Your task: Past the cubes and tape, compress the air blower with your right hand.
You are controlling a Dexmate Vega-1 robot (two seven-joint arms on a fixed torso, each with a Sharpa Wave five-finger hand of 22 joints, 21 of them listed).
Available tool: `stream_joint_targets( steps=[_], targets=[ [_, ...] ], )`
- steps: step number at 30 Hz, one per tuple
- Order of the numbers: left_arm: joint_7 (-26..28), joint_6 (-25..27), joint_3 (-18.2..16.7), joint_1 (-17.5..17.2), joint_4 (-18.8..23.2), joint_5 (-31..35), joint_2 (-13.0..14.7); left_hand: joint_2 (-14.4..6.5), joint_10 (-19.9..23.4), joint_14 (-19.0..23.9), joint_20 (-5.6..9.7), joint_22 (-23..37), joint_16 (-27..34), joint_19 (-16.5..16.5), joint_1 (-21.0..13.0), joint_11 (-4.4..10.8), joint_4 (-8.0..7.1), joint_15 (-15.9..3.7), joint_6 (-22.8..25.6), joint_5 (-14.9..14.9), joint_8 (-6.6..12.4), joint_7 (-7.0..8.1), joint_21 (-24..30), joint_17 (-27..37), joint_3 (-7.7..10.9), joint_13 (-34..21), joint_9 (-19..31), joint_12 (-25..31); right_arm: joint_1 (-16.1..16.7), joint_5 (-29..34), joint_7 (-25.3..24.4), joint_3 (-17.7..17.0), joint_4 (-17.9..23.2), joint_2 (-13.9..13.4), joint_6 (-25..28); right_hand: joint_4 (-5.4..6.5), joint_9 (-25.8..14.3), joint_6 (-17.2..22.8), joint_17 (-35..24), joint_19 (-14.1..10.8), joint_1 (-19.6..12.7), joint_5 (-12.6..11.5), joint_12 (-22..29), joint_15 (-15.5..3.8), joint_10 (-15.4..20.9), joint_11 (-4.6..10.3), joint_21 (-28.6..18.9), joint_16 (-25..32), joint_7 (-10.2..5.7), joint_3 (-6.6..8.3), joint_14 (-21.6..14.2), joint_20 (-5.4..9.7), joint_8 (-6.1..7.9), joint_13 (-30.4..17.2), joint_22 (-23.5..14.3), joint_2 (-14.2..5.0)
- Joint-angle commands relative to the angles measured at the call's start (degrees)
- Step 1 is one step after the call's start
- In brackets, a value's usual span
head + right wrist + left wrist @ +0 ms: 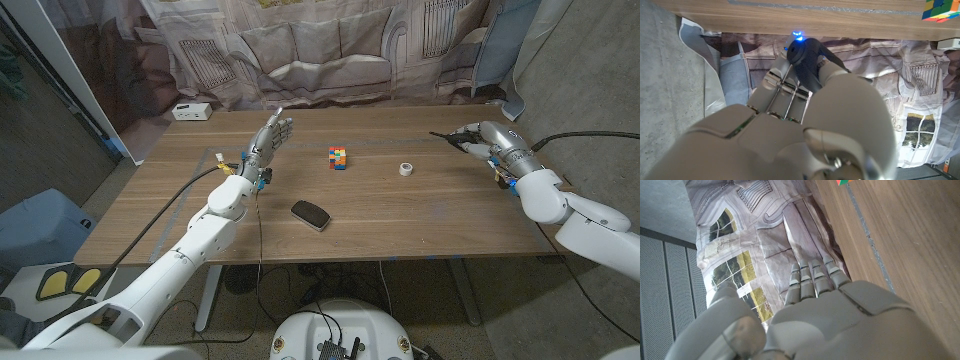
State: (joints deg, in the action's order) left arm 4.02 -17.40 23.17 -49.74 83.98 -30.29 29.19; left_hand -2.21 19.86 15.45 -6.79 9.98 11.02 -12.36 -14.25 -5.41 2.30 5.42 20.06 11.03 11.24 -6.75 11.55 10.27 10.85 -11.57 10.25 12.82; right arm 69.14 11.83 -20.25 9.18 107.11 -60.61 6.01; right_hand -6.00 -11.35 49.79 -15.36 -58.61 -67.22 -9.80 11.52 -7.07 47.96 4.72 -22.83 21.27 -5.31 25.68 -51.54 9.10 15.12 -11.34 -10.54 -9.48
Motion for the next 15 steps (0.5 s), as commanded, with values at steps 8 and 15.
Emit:
stream_joint_targets(
  steps=[8,15],
  targets=[
    [0.04,-2.25,-0.48,-0.27,-2.1,-0.32,-0.55,-0.66,0.32,0.52,0.05,0.26,-0.14,-0.37,-0.01,-0.15,0.42,0.02,0.47,-0.11,-0.12,-0.25,-0.21,0.11,0.21,-0.13,0.3,-0.28,0.17,0.88,-1.73,-0.03,0.88,0.02,1.3,-0.22,-0.17,-0.38,-0.86,0.51,2.3,-0.59,-0.15,-4.27,-0.55,0.16,-0.16,-0.29,-0.12,-1.81,1.23,-0.41,-0.86,-0.19,-0.01,1.36],
    [-0.22,-2.82,-0.95,-0.47,-2.05,-0.55,-0.22,-0.69,0.35,0.46,0.01,0.26,-0.17,-0.36,-0.01,-0.18,0.47,-0.01,0.45,-0.11,-0.14,-0.26,-0.21,0.11,0.22,-0.13,0.3,-0.28,1.47,1.32,-2.29,-1.06,2.68,-0.04,3.18,-0.78,-0.19,-0.77,-1.24,1.15,2.71,-0.58,-0.31,-4.01,-1.07,-0.06,-0.04,-0.53,0.09,-2.71,2.13,-0.5,-1.34,-0.2,0.02,2.27]
  ],
)
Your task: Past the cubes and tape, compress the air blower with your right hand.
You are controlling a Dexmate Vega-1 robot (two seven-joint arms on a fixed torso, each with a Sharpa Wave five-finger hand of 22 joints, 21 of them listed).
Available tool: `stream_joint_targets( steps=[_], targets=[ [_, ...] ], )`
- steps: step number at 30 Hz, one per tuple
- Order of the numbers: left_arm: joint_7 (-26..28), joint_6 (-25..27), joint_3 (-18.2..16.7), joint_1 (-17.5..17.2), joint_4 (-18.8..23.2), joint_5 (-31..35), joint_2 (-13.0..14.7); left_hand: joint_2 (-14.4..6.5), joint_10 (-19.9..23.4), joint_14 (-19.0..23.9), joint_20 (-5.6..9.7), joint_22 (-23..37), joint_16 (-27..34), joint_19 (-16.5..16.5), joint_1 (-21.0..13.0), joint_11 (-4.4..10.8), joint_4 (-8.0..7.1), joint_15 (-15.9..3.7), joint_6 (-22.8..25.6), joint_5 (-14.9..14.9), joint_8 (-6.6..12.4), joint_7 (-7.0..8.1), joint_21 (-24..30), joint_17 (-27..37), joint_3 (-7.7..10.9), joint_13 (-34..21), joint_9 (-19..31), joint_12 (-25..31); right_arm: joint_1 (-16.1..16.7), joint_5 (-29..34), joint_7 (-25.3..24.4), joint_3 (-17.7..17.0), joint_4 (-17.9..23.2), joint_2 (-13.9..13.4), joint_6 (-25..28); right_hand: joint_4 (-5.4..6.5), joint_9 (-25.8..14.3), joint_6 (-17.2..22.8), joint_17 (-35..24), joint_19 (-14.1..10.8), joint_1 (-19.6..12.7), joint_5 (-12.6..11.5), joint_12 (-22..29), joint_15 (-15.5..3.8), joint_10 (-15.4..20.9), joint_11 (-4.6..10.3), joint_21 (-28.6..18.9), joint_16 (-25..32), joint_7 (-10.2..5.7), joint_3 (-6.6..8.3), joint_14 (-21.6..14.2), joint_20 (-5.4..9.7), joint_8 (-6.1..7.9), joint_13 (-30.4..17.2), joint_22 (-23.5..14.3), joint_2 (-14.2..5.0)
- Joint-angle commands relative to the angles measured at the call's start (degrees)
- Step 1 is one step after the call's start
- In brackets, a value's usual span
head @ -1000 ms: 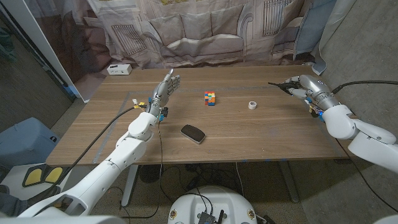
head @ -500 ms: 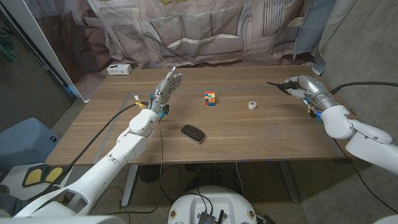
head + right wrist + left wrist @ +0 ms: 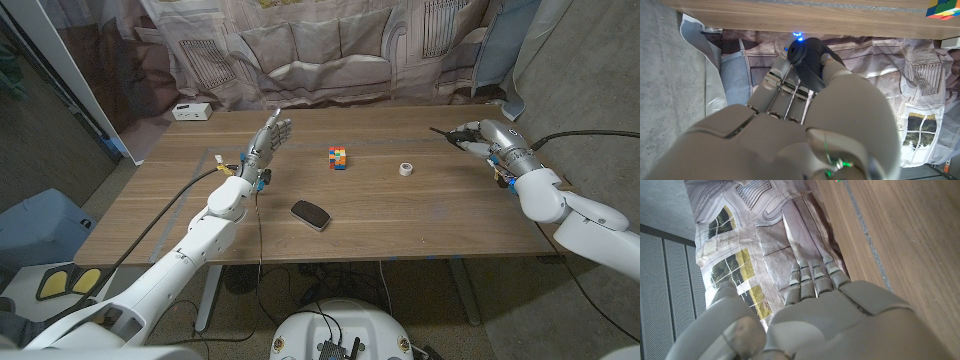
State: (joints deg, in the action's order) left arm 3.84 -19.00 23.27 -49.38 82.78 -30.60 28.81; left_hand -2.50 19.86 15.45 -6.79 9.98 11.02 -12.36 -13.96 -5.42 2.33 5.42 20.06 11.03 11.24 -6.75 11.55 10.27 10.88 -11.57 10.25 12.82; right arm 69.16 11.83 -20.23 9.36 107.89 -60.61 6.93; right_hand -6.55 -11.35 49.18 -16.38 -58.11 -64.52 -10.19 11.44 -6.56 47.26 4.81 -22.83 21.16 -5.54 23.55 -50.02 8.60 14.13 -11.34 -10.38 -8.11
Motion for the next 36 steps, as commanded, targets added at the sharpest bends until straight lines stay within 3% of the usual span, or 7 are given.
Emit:
stream_joint_targets(
  steps=[1,17,36],
  targets=[
    [-0.01,-1.26,-1.12,-0.87,-0.8,-0.26,0.2,-0.4,0.34,0.47,0.03,0.26,-0.16,-0.38,-0.3,-0.23,0.44,0.0,0.46,-0.11,-0.14,-0.29,-0.2,0.11,0.18,-0.13,0.3,-0.29,1.6,1.34,-2.23,-1.36,2.1,-0.12,2.43,-0.26,-0.2,-0.43,-0.28,0.83,0.19,-0.18,-0.42,-4.46,-0.9,-0.11,-0.01,-0.51,0.36,-0.74,0.84,-0.04,-0.53,-0.21,-0.13,0.96],
    [0.0,0.24,-1.28,-0.91,1.3,0.2,1.64,-0.47,0.38,0.54,0.0,0.26,-0.14,-0.36,-0.31,-0.06,0.54,-0.06,0.43,-0.12,-0.17,-0.26,-0.22,0.1,0.2,-0.13,0.3,-0.29,3.41,1.13,-2.48,-2.67,2.76,0.26,1.87,-0.65,-0.22,-1.96,-0.39,2.43,1.73,-0.05,-0.55,-4.02,-2.09,-0.58,0.48,-1.79,0.82,-2.26,3.27,-0.66,-1.63,-0.2,-0.02,2.45],
    [-1.76,-2.01,-0.68,-0.17,-2.91,-0.89,-0.44,-0.54,0.41,0.53,0.0,0.26,-0.16,-0.39,-0.31,-0.16,0.65,0.01,0.48,-0.12,-0.17,-0.31,-0.21,0.1,0.21,-0.14,0.31,-0.3,4.2,1.85,-2.01,-3.6,3.8,0.41,3.12,-0.24,-0.21,-2.77,-0.02,3.12,4.41,0.15,-0.6,-3.36,-2.75,-0.83,0.83,-2.69,1.21,-3.93,4.14,-1.3,-2.16,-0.15,0.09,4.33]
  ],
)
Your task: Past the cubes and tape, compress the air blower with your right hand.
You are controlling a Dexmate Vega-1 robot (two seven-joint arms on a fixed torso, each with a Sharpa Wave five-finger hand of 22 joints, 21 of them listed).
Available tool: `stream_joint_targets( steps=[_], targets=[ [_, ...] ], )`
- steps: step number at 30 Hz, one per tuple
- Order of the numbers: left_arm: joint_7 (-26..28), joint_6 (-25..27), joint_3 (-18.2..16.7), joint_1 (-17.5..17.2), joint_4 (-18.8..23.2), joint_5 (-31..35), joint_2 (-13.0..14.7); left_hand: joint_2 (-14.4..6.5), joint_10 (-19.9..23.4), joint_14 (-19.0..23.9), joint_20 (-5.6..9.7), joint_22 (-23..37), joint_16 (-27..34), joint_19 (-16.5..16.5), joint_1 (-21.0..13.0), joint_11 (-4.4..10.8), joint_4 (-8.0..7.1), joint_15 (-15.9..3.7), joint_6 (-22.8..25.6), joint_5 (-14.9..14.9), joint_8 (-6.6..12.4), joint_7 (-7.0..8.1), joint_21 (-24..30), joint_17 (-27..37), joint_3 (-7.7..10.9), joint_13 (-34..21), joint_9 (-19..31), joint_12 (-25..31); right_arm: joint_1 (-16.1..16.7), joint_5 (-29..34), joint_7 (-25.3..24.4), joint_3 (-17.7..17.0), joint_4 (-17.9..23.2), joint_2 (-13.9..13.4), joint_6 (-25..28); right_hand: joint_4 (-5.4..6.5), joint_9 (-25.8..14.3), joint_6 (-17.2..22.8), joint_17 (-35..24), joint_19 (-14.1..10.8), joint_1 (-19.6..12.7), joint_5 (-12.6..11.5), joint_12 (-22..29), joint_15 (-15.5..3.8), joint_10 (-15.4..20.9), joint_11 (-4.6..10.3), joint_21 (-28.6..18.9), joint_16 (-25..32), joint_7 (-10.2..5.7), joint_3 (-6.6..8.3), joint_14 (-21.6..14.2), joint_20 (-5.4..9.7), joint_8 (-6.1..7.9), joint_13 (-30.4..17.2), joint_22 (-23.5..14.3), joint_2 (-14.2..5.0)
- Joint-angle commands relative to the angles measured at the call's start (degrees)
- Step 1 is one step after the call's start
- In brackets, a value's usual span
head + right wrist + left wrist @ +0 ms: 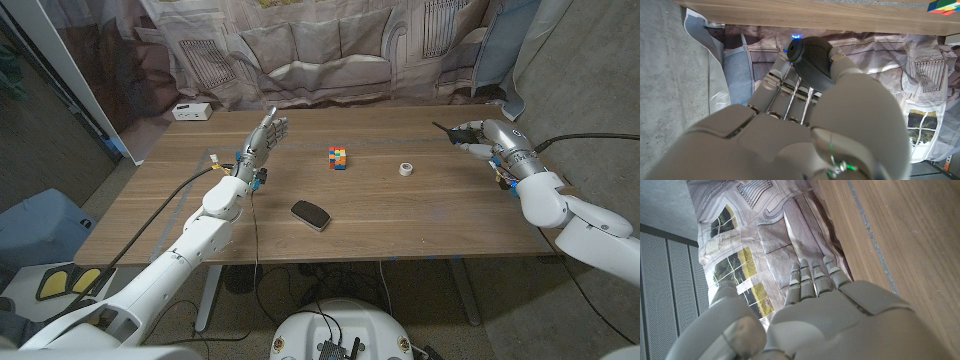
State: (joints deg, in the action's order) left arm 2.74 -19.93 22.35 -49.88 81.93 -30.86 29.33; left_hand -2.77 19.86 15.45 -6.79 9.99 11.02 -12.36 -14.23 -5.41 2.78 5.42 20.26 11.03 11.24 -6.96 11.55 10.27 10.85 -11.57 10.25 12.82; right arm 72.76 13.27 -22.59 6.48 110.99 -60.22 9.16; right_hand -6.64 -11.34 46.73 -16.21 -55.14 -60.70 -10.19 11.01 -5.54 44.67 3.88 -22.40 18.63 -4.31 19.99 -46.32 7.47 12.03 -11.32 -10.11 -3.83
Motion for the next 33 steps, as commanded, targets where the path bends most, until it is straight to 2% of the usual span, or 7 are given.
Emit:
stream_joint_targets(
  steps=[1,12,15,20,33],
  targets=[
    [-0.73,-1.19,0.29,0.4,-2.21,-0.58,-1.01,-0.27,0.41,0.52,-0.05,0.26,-0.16,-0.37,-0.03,-0.14,0.2,0.0,0.22,-0.13,-0.19,-0.09,-0.22,0.1,0.24,-0.14,0.31,-0.3,0.61,0.44,0.31,-0.73,0.65,0.05,0.83,-0.18,-0.22,-0.35,-0.18,0.2,0.68,0.16,-0.18,-4.32,-0.21,0.04,0.42,-0.18,0.02,-0.47,0.47,-0.19,-0.07,-0.16,-0.17,0.21],
    [-0.39,-1.56,0.34,0.68,-2.24,-0.1,-1.16,-0.31,0.41,0.52,-0.03,0.26,-0.16,-0.36,-0.04,-0.05,0.26,-0.03,0.25,-0.13,-0.19,-0.02,-0.22,0.1,0.25,-0.14,0.31,-0.31,0.83,0.87,-0.23,-1.09,0.33,0.46,0.33,-0.22,-0.22,-1.04,-0.2,0.53,1.29,0.15,-0.37,-4.06,-1.02,-0.07,0.62,-0.5,0.11,-0.9,1.1,-0.45,-0.37,-0.14,-0.13,0.57],
    [-0.29,-1.51,0.34,0.67,-2.17,-0.08,-1.18,-0.32,0.43,0.51,-0.02,0.26,-0.17,-0.37,-0.04,-0.1,0.28,-0.01,0.3,-0.13,-0.17,-0.01,-0.22,0.1,0.25,-0.14,0.31,-0.3,1.02,0.76,0.01,-1.32,0.36,0.37,0.11,-0.86,-0.22,-1.23,-0.3,0.74,0.43,0.0,-0.37,-4.1,-1.27,0.08,0.75,-0.53,0.0,-0.64,1.32,-0.44,-0.43,-0.13,-0.12,0.38],
    [-0.36,-1.4,0.37,0.67,-2.12,-0.12,-1.13,-0.34,0.49,0.55,-0.03,0.26,-0.15,-0.34,-0.04,-0.2,0.31,-0.02,0.33,-0.13,-0.16,-0.03,-0.23,0.1,0.26,-0.14,0.31,-0.28,1.34,1.17,0.18,-1.64,0.64,0.08,0.18,-1.21,-0.22,-2.09,-0.3,1.44,0.31,0.0,-0.57,-3.79,-2.2,0.58,1.09,-0.94,-0.18,-0.75,2.16,-0.62,-0.73,-0.12,-0.11,0.62],
    [-0.14,-0.93,0.45,0.6,-1.62,-0.05,-1.01,-0.39,0.47,0.66,-0.08,0.26,-0.12,-0.37,-0.04,-0.08,0.38,-0.02,0.34,-0.14,-0.17,-0.05,-0.22,0.1,0.27,-0.14,0.31,-0.3,1.94,1.44,0.61,-2.28,0.91,0.17,0.02,-1.09,-0.24,-3.36,-0.35,1.96,1.55,0.18,-0.62,-3.58,-3.37,0.84,1.45,-1.32,-0.39,-1.73,2.95,-1.01,-1.01,-0.1,-0.08,1.68]
  ],
)
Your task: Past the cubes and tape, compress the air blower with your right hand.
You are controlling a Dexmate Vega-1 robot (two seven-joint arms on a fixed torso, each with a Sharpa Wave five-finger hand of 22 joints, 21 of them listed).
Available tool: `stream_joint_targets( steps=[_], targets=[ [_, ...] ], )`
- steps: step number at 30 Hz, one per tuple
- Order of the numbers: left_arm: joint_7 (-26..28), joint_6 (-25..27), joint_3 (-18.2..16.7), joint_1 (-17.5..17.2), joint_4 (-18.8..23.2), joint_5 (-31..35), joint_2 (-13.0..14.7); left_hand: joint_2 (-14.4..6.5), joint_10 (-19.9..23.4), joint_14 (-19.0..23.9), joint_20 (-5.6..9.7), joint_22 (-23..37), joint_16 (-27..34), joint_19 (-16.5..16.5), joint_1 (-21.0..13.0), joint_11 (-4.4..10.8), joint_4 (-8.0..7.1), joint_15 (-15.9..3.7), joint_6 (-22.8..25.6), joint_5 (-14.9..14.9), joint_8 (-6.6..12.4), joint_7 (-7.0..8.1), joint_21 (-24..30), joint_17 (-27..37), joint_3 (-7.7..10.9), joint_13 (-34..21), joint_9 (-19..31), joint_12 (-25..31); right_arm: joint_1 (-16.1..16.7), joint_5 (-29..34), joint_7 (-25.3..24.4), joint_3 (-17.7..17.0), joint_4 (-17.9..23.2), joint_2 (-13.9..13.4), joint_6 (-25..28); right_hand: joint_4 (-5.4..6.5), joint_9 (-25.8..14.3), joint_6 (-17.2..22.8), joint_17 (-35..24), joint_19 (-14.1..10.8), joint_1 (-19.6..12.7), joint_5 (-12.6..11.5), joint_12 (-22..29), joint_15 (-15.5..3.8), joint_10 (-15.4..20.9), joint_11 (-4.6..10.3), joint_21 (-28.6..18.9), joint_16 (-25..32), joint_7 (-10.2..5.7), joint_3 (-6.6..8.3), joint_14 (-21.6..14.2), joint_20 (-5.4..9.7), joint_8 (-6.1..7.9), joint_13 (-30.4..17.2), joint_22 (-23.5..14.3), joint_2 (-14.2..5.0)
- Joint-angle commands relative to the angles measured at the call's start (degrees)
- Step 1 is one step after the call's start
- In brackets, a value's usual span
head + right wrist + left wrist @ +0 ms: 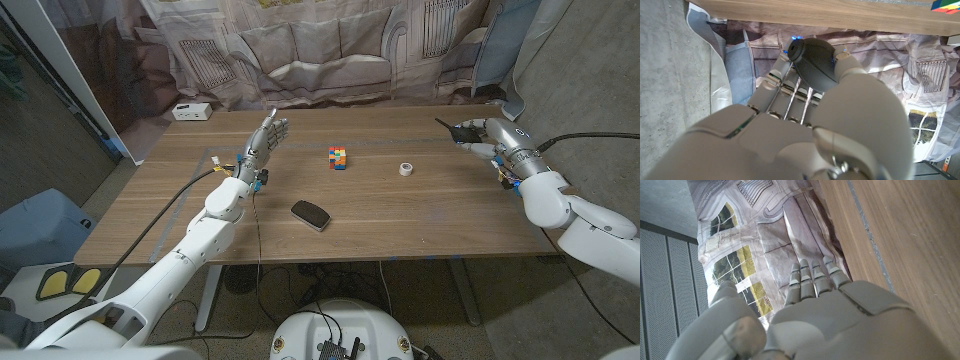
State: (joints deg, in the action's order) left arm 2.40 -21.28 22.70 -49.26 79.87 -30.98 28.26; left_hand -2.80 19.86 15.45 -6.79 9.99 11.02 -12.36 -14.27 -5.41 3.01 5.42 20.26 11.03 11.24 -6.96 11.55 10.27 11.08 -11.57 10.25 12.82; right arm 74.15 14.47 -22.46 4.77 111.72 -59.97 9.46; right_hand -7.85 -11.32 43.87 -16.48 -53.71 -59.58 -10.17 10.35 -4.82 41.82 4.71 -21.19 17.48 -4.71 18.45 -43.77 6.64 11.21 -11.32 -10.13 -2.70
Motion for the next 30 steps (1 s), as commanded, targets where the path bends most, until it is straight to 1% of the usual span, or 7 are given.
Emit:
stream_joint_targets(
  steps=[1,5,9,20,27,30],
  targets=[
    [0.21,0.41,0.11,-0.02,0.44,0.09,0.06,-0.36,0.47,0.64,-0.08,0.26,-0.13,-0.37,-0.01,-0.1,0.16,-0.03,0.34,-0.14,-0.17,-0.08,-0.22,0.1,0.04,-0.14,0.31,-0.3,0.54,0.31,0.5,-0.57,0.23,-0.01,-0.13,0.14,-0.26,-0.63,-0.08,0.6,0.52,0.17,0.03,-4.28,-0.6,0.02,0.28,-0.2,-0.01,-0.24,0.45,-0.18,-0.23,-0.11,-0.07,0.61],
    [0.3,0.59,0.11,-0.12,0.58,0.0,0.06,-0.38,0.59,0.68,-0.07,0.26,-0.12,-0.38,0.0,-0.13,0.18,-0.07,0.36,-0.14,-0.17,-0.04,-0.22,0.1,0.05,-0.14,0.31,-0.26,0.67,0.43,0.55,-0.69,0.21,0.04,-0.19,0.22,-0.26,-1.26,0.13,0.67,1.13,0.21,-0.01,-4.16,-1.08,-0.01,0.38,-0.44,-0.03,-0.58,0.48,-0.29,-0.37,-0.1,-0.06,1.16],
    [0.44,0.54,0.14,-0.22,0.59,0.07,-0.01,-0.4,0.49,0.69,-0.08,0.26,-0.12,-0.35,0.0,-0.06,0.2,-0.07,0.38,-0.14,-0.16,-0.08,-0.23,0.1,0.05,-0.14,0.31,-0.3,0.81,0.53,0.59,-0.85,0.23,0.11,-0.14,0.24,-0.26,-1.39,0.21,0.71,1.29,0.19,-0.02,-4.09,-1.29,-0.08,0.43,-0.58,-0.03,-0.62,0.58,-0.32,-0.36,-0.1,-0.05,1.24],
    [0.71,0.58,0.19,-0.37,0.78,0.17,-0.09,-0.47,0.56,0.68,-0.03,0.26,-0.13,-0.39,0.0,-0.11,0.24,0.02,0.46,-0.14,-0.14,-0.09,-0.21,0.1,0.07,-0.15,0.31,-0.29,1.05,0.73,0.57,-1.22,0.11,0.35,-0.38,0.06,-0.27,-1.59,0.22,0.87,1.25,0.06,0.13,-4.19,-1.41,-0.06,0.6,-0.72,0.02,-0.6,0.72,-0.35,-0.26,-0.09,-0.04,1.2],
    [0.76,0.08,0.16,-0.35,0.41,0.21,-0.36,-0.51,0.6,0.69,-0.07,0.26,-0.13,-0.41,-0.01,-0.15,0.26,-0.06,0.44,-0.14,-0.15,-0.03,-0.2,0.1,0.09,-0.15,0.31,-0.28,1.14,0.91,0.62,-1.33,0.28,0.51,-0.22,-0.08,-0.27,-1.65,-0.03,0.92,0.91,-0.04,0.22,-4.18,-1.49,0.05,0.7,-0.5,-0.1,-0.46,0.62,-0.36,-0.17,-0.08,-0.04,0.72],
    [0.8,-0.21,0.12,-0.39,0.09,0.03,-0.66,-0.57,0.91,1.05,-0.07,0.27,0.0,-0.83,-0.01,0.08,0.29,-0.18,0.58,-0.15,-0.11,0.08,-0.04,0.1,0.11,-0.15,0.31,-0.16,1.2,1.03,0.51,-1.35,0.22,0.55,-0.45,-0.13,-0.27,-1.55,-0.19,0.87,0.85,-0.02,0.27,-4.15,-1.51,0.02,0.72,-0.39,-0.2,-0.52,0.65,-0.34,-0.09,-0.08,-0.04,0.65]
  ],
)
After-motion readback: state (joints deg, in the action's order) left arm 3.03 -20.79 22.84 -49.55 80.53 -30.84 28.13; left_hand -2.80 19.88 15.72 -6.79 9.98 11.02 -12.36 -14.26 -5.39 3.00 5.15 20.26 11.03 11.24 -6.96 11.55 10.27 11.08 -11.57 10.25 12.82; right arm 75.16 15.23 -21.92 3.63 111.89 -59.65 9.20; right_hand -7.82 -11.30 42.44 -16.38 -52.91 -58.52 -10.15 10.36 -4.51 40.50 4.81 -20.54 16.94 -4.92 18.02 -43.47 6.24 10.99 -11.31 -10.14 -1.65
